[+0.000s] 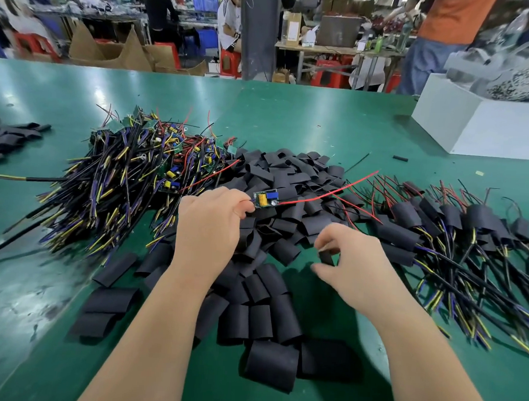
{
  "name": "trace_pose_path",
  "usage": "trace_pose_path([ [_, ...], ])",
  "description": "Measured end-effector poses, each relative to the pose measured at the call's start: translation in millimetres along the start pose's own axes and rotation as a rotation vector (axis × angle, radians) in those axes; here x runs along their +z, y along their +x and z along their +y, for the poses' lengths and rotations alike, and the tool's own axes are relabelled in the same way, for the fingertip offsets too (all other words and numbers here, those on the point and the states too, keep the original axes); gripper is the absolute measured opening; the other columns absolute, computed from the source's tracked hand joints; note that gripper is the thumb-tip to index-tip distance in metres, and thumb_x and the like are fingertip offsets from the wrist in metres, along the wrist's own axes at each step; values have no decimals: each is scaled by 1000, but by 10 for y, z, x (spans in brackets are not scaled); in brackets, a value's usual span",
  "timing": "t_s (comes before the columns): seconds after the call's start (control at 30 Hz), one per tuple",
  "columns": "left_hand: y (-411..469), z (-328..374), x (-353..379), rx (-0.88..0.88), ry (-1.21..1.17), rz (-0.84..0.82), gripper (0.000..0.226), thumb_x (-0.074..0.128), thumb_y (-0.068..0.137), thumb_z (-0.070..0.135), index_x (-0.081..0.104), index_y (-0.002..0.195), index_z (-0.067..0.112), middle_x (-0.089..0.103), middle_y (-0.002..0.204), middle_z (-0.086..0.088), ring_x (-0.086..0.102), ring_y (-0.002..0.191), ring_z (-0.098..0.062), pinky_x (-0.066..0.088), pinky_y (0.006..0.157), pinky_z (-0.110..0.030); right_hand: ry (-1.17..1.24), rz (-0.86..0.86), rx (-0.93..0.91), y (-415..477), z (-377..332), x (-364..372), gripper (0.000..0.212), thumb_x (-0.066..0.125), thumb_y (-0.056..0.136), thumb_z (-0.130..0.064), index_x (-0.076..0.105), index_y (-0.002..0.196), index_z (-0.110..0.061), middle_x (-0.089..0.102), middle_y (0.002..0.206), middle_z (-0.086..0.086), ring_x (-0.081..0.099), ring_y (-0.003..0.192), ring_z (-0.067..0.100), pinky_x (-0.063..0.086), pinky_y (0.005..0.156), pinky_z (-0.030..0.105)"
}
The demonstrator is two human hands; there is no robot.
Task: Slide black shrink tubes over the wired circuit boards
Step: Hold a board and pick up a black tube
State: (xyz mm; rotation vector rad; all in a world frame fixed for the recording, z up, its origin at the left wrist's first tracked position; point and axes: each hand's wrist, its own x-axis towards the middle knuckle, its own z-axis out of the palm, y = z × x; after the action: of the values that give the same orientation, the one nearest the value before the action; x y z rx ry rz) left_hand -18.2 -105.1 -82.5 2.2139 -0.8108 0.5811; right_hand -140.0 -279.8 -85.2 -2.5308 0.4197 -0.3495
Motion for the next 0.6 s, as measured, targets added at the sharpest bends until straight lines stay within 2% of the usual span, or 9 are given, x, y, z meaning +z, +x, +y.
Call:
trace_pose_path([
  [0.1,6,-29,-32,0,-30,7,21,50,89,13,71,86,18,66,77,6,62,77,-22,40,78,-47,24,-61,-39,14,37,56,48,73,76,-11,56,117,-28,62,100,-11,48,72,-9,31,62,10],
  [0.17,20,-68,-45,17,-57,-2,21,51,89,11,71,86,15,68,77,4,64,77,-23,44,77,-52,37,-93,-112,11,-9,115,54,71,76,-8,56,123,-29,60,103,-14,46,69,-15,30,65,2],
  [0.27,35,-120,-61,14,-110,-3,21,51,89,13,72,86,12,69,77,1,65,76,-25,47,76,-56,81,-183,-186,-10,-93,200,47,71,73,-9,63,113,-33,57,101,-17,47,77,-11,31,68,2],
  [0.33,34,-143,-65,-3,-121,-5,22,50,89,16,72,87,13,69,77,1,65,77,-25,47,78,-56,150,-288,-193,-23,-117,232,43,72,71,-10,65,106,-34,55,84,-17,49,62,-8,34,60,6],
  [0.4,30,-156,-63,-10,-122,-9,22,50,89,18,72,88,14,69,77,1,64,77,-24,47,78,-56,220,-357,-158,-23,-98,240,52,71,71,-9,62,115,-36,54,72,-17,47,49,-2,36,53,8],
  [0.5,27,-171,-61,-18,-142,-10,23,50,89,18,72,88,14,69,76,1,64,77,-24,47,79,-56,257,-315,-73,-5,-23,201,70,78,73,-16,50,134,-36,63,102,-9,50,56,-3,43,66,10],
  [0.53,26,-176,-60,-17,-151,-10,23,50,89,18,72,89,14,69,76,1,64,77,-24,47,80,-56,264,-273,-46,6,-3,166,67,81,72,-19,53,131,-34,65,107,-7,54,66,-6,45,73,11],
  [0.6,20,-184,-67,-2,-168,-16,22,51,89,19,72,89,14,69,75,3,64,76,-22,48,78,-56,391,-98,18,46,49,49,47,83,71,-18,65,114,-28,71,103,-5,61,78,-4,46,79,10],
])
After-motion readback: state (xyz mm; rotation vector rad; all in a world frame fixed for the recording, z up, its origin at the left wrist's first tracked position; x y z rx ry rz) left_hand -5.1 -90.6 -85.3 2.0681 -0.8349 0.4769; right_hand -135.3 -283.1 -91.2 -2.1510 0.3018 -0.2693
